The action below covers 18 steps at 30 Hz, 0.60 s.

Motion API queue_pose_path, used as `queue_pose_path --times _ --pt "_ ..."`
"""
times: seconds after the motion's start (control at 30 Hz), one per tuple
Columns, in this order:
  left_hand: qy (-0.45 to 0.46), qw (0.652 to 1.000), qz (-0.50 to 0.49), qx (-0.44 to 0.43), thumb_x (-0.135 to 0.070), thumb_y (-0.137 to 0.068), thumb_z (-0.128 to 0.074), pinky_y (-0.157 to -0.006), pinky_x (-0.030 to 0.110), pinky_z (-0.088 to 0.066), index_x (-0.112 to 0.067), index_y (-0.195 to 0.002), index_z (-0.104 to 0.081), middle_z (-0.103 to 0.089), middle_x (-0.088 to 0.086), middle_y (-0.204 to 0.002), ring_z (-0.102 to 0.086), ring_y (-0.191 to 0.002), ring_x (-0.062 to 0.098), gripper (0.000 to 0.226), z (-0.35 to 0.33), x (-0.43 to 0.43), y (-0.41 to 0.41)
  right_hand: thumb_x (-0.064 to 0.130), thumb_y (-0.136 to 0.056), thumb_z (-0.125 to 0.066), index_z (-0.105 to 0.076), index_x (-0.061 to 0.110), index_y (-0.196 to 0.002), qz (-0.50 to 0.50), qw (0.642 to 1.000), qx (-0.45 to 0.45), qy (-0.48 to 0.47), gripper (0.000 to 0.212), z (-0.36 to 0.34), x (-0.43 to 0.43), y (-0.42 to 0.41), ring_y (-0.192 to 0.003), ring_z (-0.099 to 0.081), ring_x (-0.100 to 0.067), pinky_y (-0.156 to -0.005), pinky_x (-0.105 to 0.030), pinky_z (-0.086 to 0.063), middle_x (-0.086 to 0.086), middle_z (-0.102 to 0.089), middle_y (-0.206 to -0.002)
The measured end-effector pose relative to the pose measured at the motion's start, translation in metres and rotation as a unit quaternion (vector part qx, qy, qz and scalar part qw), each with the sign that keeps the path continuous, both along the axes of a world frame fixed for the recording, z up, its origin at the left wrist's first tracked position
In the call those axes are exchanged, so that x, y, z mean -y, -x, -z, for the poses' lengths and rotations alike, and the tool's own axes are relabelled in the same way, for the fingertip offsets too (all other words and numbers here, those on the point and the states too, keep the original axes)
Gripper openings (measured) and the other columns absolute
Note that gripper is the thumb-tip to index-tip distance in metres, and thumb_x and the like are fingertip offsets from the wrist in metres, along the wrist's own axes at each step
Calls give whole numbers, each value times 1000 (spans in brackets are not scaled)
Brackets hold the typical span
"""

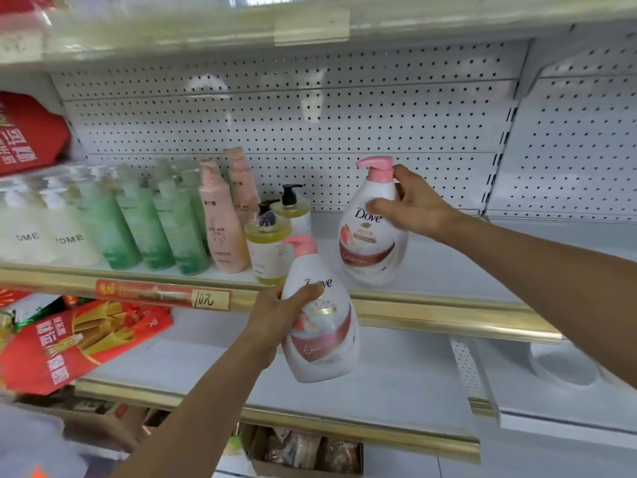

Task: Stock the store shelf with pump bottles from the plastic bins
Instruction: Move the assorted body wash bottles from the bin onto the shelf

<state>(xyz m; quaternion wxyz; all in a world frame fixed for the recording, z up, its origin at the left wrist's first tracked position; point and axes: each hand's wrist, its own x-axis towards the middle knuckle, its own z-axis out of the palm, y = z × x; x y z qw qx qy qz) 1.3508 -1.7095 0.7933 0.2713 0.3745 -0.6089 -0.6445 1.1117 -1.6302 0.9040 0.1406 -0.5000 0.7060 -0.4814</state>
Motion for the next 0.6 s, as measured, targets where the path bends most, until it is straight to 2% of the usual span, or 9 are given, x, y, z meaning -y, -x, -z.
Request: queue_pose_path --times 0.17,0.37,0.43,0.5,0.6 --pt "-16 1000 -4 1 -37 -74 -80 -67 31 -57 -16 -95 -75 -78 3 -83 -75 -75 21 29 2 12 2 26 -79 -71 -47 26 -119 -14 999 -20 -24 47 12 30 6 -88 -66 -10 -67 -23 -50 2 -65 -98" --pt "-26 1000 2 -6 -35 -75 -79 -65 30 -57 -15 -96 -75 -78 3 -84 -75 -76 21 29 1 22 6 23 -83 -70 -44 24 -126 -53 998 -11 -36 50 22 42 12 -95 -66 -11 -79 -31 -54 -2 -64 -106" --pt "-26 1000 1 -9 -34 -76 -79 -61 28 -57 -16 -95 -75 -78 2 -84 -75 -75 20 27 2 25 7 23 -83 -72 -43 25 -128 -74 996 -12 -57 54 19 40 17 -97 -65 -10 -79 -26 -53 -2 -64 -109" --pt "-29 999 2 -14 -34 -77 -79 -57 25 -56 -16 -96 -75 -78 2 -84 -75 -74 19 26 3 27 8 27 -80 -76 -42 27 -129 -76 992 -46 -91 59 17 37 21 -93 -63 -2 -72 -16 -49 4 -64 -108" --pt "-34 999 9 -17 -33 -77 -79 -58 26 -57 -16 -97 -74 -78 2 -85 -75 -74 20 27 2 30 10 34 -74 -81 -41 25 -129 -49 984 -113 -127 69 16 40 26 -95 -60 -5 -74 -20 -47 9 -62 -106"
